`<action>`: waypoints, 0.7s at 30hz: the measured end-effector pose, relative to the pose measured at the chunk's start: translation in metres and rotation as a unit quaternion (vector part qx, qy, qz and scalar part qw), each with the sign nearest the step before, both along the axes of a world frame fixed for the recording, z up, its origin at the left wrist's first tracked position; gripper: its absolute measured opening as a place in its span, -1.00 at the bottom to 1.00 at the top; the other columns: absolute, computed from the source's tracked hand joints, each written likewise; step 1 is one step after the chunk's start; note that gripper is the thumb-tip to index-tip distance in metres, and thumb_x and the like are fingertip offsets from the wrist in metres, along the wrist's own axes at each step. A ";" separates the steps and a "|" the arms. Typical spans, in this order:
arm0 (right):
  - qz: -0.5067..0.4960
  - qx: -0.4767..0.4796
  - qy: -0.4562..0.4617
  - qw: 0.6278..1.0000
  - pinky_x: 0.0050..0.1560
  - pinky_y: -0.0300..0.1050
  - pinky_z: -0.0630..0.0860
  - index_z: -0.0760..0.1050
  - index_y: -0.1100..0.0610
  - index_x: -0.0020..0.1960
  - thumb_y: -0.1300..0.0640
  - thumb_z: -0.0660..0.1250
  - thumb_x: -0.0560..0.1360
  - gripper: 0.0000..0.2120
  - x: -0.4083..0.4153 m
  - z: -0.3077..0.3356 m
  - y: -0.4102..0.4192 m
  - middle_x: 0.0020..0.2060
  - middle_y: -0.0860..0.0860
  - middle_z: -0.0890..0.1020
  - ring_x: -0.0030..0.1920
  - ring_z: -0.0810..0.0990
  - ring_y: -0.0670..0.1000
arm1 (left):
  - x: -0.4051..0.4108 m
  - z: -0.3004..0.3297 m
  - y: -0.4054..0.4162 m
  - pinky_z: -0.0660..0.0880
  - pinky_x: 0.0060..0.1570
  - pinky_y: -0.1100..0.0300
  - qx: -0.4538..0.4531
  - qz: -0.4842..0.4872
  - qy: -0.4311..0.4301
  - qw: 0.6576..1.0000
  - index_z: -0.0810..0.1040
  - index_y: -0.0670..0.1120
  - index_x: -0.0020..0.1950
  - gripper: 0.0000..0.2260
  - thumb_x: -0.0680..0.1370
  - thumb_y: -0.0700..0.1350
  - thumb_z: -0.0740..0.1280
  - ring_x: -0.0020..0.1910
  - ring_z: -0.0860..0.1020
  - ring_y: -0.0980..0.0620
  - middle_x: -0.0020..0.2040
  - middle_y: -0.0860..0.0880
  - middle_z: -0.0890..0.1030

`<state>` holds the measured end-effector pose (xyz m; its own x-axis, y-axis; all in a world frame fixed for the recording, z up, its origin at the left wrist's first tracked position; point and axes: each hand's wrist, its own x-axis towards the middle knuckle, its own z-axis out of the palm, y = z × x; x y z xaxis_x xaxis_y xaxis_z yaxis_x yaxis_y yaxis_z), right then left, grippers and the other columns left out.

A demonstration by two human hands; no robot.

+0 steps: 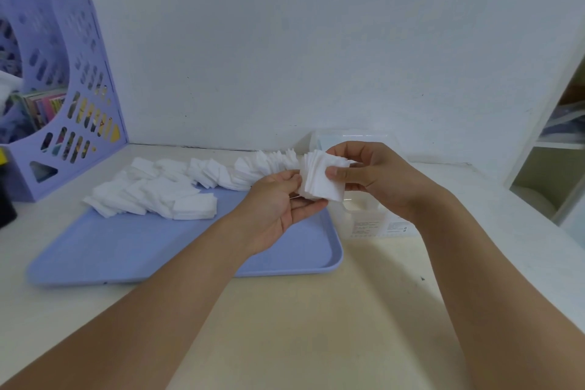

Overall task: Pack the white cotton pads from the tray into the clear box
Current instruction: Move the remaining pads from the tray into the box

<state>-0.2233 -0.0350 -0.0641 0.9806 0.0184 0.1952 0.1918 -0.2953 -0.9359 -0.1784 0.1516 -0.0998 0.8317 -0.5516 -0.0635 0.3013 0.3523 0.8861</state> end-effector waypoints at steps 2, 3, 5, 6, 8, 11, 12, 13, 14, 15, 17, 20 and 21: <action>-0.015 -0.017 0.008 1.000 0.17 -0.03 0.63 0.64 0.19 0.16 0.24 0.43 0.56 -0.81 0.000 -0.001 0.000 0.04 0.10 0.73 0.09 0.70 0.08 | -0.001 0.000 -0.001 0.65 0.07 0.06 0.001 -0.008 -0.003 1.000 0.51 -0.25 0.35 -0.74 0.71 -0.25 0.15 0.12 0.68 -0.15 0.17 -0.23 0.68; -0.022 -0.022 0.011 0.999 0.21 0.00 0.62 0.65 0.18 0.16 0.22 0.44 0.56 -0.82 0.000 -0.001 0.001 0.05 0.10 0.73 0.11 0.69 0.09 | -0.001 -0.001 -0.001 0.65 0.07 0.05 0.002 -0.010 -0.006 1.000 0.51 -0.24 0.35 -0.74 0.71 -0.24 0.16 0.12 0.68 -0.15 0.17 -0.23 0.68; -0.034 -0.024 0.012 0.999 0.23 0.04 0.61 0.66 0.16 0.14 0.20 0.44 0.56 -0.83 0.002 -0.003 0.001 0.04 0.10 0.73 0.09 0.70 0.06 | -0.001 -0.002 -0.002 0.65 0.09 0.04 0.002 -0.014 -0.010 1.000 0.51 -0.23 0.36 -0.74 0.71 -0.23 0.16 0.13 0.68 -0.15 0.17 -0.22 0.68; -0.039 -0.023 0.010 0.999 0.24 0.06 0.61 0.66 0.15 0.14 0.19 0.45 0.56 -0.84 0.003 -0.003 0.002 0.04 0.10 0.73 0.09 0.70 0.06 | -0.002 -0.002 -0.002 0.65 0.09 0.04 0.002 -0.017 -0.013 1.000 0.50 -0.22 0.37 -0.73 0.71 -0.23 0.16 0.13 0.68 -0.15 0.18 -0.21 0.68; -0.044 -0.021 0.006 0.999 0.22 0.05 0.63 0.66 0.14 0.16 0.19 0.45 0.55 -0.81 0.004 -0.004 0.003 0.06 0.09 0.72 0.12 0.69 0.08 | -0.002 -0.002 -0.002 0.64 0.09 0.04 0.003 -0.022 -0.019 1.000 0.50 -0.20 0.38 -0.73 0.71 -0.23 0.16 0.14 0.68 -0.14 0.18 -0.20 0.68; -0.008 -0.019 0.008 1.000 -0.02 -0.17 0.64 0.62 0.09 0.25 0.24 0.41 0.57 -0.74 0.002 -0.003 0.003 0.09 0.06 0.72 0.06 0.70 0.00 | -0.002 -0.002 -0.002 0.64 0.09 0.03 -0.001 -0.021 -0.018 1.000 0.49 -0.19 0.39 -0.72 0.72 -0.22 0.15 0.15 0.67 -0.15 0.21 -0.20 0.67; 0.005 -0.029 0.009 1.000 -0.04 -0.20 0.62 0.61 0.08 0.27 0.26 0.40 0.57 -0.71 0.002 -0.003 0.003 0.09 0.05 0.72 0.06 0.70 0.00 | -0.001 -0.002 -0.002 0.65 0.08 0.03 -0.005 -0.019 -0.013 1.000 0.49 -0.20 0.39 -0.72 0.72 -0.22 0.14 0.15 0.67 -0.16 0.22 -0.21 0.66; 0.012 -0.044 0.009 0.999 -0.01 -0.17 0.63 0.60 0.07 0.28 0.27 0.40 0.58 -0.70 0.001 -0.003 0.002 0.10 0.06 0.72 0.08 0.70 0.04 | -0.001 -0.002 -0.001 0.65 0.07 0.03 -0.009 -0.019 -0.005 1.000 0.49 -0.21 0.39 -0.72 0.72 -0.23 0.13 0.14 0.67 -0.17 0.23 -0.22 0.65; 0.013 -0.060 0.006 0.998 0.06 -0.10 0.65 0.60 0.07 0.28 0.28 0.39 0.58 -0.70 0.001 -0.003 0.001 0.10 0.07 0.71 0.11 0.69 0.09 | 0.000 -0.002 -0.001 0.66 0.06 0.03 -0.012 -0.019 0.004 1.000 0.49 -0.22 0.38 -0.72 0.72 -0.24 0.12 0.14 0.68 -0.18 0.24 -0.23 0.64; 0.013 -0.069 0.001 0.998 0.13 -0.02 0.64 0.60 0.08 0.28 0.29 0.39 0.58 -0.70 0.002 -0.003 0.000 0.11 0.10 0.71 0.14 0.68 0.14 | 0.000 -0.002 0.000 0.66 0.04 0.04 -0.013 -0.021 0.013 1.000 0.49 -0.23 0.38 -0.72 0.72 -0.24 0.11 0.13 0.68 -0.18 0.24 -0.24 0.64; 0.014 -0.065 -0.002 0.998 0.16 0.01 0.62 0.59 0.14 0.26 0.31 0.38 0.58 -0.73 0.002 -0.004 0.000 0.11 0.16 0.70 0.16 0.66 0.19 | -0.001 -0.001 0.001 0.67 0.01 0.07 -0.022 -0.023 0.030 0.999 0.50 -0.26 0.36 -0.72 0.72 -0.25 0.11 0.13 0.68 -0.17 0.24 -0.25 0.64; 0.008 -0.035 0.001 0.999 0.21 0.08 0.60 0.58 0.21 0.26 0.30 0.37 0.59 -0.76 0.002 -0.004 0.001 0.13 0.20 0.69 0.18 0.65 0.21 | -0.001 0.000 0.000 0.67 -0.02 0.10 -0.050 -0.020 0.062 0.997 0.49 -0.29 0.35 -0.72 0.71 -0.26 0.11 0.12 0.68 -0.14 0.22 -0.25 0.64; 0.006 -0.025 0.002 1.000 0.21 0.09 0.59 0.58 0.22 0.25 0.29 0.37 0.59 -0.76 0.002 -0.005 0.001 0.13 0.19 0.69 0.19 0.65 0.21 | 0.000 -0.001 0.000 0.67 -0.04 0.10 -0.053 -0.016 0.063 0.996 0.49 -0.29 0.36 -0.73 0.71 -0.27 0.12 0.13 0.68 -0.13 0.22 -0.25 0.65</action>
<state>-0.2211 -0.0341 -0.0687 0.9809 0.0400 0.1902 0.1923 -0.3403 -0.9204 -0.1782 0.1520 -0.1003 0.8021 -0.5875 -0.1066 0.4209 0.4297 0.7989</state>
